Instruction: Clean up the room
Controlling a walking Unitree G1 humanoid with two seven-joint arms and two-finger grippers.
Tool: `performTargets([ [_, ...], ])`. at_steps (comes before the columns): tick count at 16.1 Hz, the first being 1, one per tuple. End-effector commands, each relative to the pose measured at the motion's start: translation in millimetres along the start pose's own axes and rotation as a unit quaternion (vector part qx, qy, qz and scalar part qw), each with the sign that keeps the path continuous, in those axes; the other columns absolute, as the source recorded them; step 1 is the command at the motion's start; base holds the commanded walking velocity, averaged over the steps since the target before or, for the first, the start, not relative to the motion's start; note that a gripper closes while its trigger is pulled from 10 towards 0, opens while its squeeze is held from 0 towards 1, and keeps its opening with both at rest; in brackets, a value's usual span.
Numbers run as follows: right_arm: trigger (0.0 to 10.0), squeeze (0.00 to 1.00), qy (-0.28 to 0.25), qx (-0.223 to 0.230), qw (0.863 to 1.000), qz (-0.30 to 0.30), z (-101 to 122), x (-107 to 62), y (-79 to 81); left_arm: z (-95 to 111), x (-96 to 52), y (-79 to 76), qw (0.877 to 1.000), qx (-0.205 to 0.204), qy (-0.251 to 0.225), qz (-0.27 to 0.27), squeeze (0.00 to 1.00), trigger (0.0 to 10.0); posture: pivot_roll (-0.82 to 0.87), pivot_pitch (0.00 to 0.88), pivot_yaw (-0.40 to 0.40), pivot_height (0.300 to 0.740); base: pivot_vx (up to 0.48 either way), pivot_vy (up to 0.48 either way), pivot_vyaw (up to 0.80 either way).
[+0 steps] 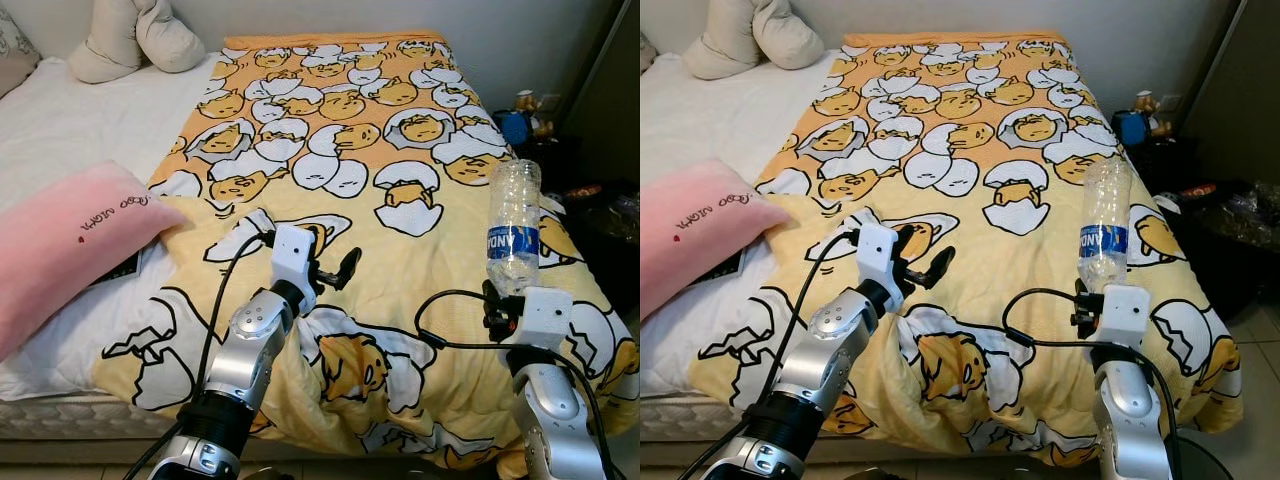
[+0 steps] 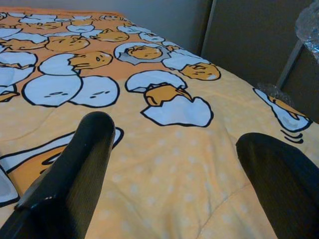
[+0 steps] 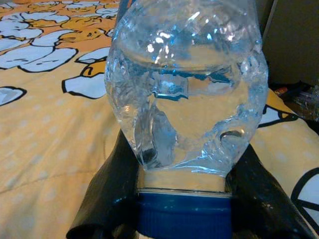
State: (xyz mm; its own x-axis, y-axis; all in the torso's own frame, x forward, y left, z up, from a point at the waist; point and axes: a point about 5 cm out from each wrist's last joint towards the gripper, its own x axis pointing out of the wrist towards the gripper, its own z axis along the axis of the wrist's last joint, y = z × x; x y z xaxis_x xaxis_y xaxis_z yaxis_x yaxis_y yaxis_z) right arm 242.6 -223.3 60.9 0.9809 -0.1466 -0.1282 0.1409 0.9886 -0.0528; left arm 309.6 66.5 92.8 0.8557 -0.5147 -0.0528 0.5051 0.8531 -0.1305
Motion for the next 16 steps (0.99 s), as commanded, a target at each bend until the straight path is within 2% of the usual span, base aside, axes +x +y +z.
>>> performTargets([
  [1,0.0,0.00,-0.019,0.007,1.000,-0.006,9.7,1.0,0.2,4.3,4.1,1.4,1.000,0.010,-0.002,-0.005,0.00,10.0,-0.24,0.000,0.109,0.730,-0.240,0.000,0.00],
  [3,0.0,0.00,-0.020,0.007,1.000,-0.006,10.0,1.4,0.1,4.5,5.1,1.1,1.000,0.011,-0.002,-0.007,0.00,10.0,-0.25,0.000,0.109,0.730,-0.251,0.000,0.00],
  [7,0.0,0.00,-0.019,0.004,1.000,-0.005,9.4,1.4,-0.3,4.1,7.2,-1.1,1.000,0.010,-0.002,-0.012,0.00,10.0,-0.26,0.000,0.115,0.730,-0.286,-0.261,0.00],
  [14,0.0,0.00,-0.019,0.003,1.000,-0.005,8.5,-0.7,0.4,4.8,8.2,-4.5,0.999,0.003,-0.011,-0.034,0.00,10.0,-0.26,0.000,0.116,0.730,0.000,0.000,0.00],
  [16,0.0,0.00,-0.016,0.002,1.000,-0.003,8.0,-0.6,0.4,3.9,6.5,-6.3,0.999,-0.004,-0.013,-0.047,0.00,10.0,-0.26,0.000,0.115,0.730,0.000,-0.480,0.00],
])
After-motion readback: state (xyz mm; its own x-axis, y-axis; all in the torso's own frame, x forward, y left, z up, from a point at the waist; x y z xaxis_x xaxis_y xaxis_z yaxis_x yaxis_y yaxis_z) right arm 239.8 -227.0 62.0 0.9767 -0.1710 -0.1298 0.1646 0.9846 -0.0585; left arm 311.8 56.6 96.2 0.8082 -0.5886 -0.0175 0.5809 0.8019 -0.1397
